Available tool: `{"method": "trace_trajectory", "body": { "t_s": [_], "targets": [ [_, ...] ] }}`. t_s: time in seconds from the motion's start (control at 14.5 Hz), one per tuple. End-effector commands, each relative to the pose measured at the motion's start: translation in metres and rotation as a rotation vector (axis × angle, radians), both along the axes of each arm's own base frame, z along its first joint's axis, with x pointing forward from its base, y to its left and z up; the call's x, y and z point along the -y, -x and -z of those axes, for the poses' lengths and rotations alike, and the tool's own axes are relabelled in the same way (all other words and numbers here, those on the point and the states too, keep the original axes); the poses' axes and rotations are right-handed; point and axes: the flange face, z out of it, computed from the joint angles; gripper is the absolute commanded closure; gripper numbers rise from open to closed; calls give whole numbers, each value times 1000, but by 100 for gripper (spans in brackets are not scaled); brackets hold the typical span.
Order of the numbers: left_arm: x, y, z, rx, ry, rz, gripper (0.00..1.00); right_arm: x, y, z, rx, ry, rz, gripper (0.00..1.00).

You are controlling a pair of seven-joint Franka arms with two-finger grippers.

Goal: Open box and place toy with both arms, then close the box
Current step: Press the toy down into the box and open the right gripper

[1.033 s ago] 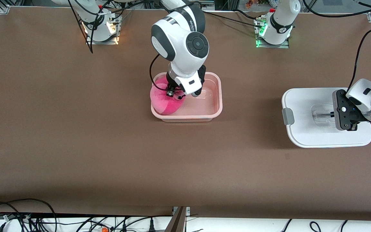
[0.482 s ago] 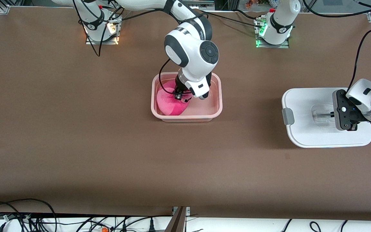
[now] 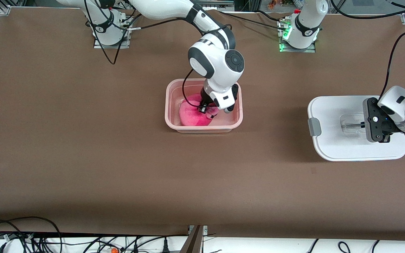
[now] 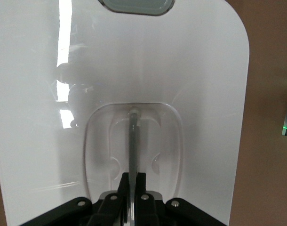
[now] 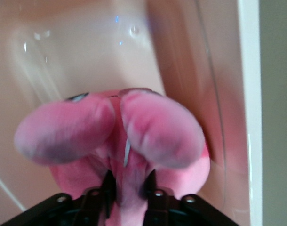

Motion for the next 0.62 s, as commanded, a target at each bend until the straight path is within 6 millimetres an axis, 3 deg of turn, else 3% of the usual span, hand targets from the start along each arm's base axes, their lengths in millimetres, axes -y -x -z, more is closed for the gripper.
{"method": "trace_trajectory", "body": {
  "t_s": [0.0,0.28,0.55],
  "targets": [
    [-3,2,-7,6,3,23,100,-21,8,0,82,-46,77,0],
    [-2,2,-7,5,4,26,100,-47,26,-9,167,-157,242,0],
    [0,3,-6,1,8,31,100,-47,25,-25,171,-190,310,0]
  ]
}}
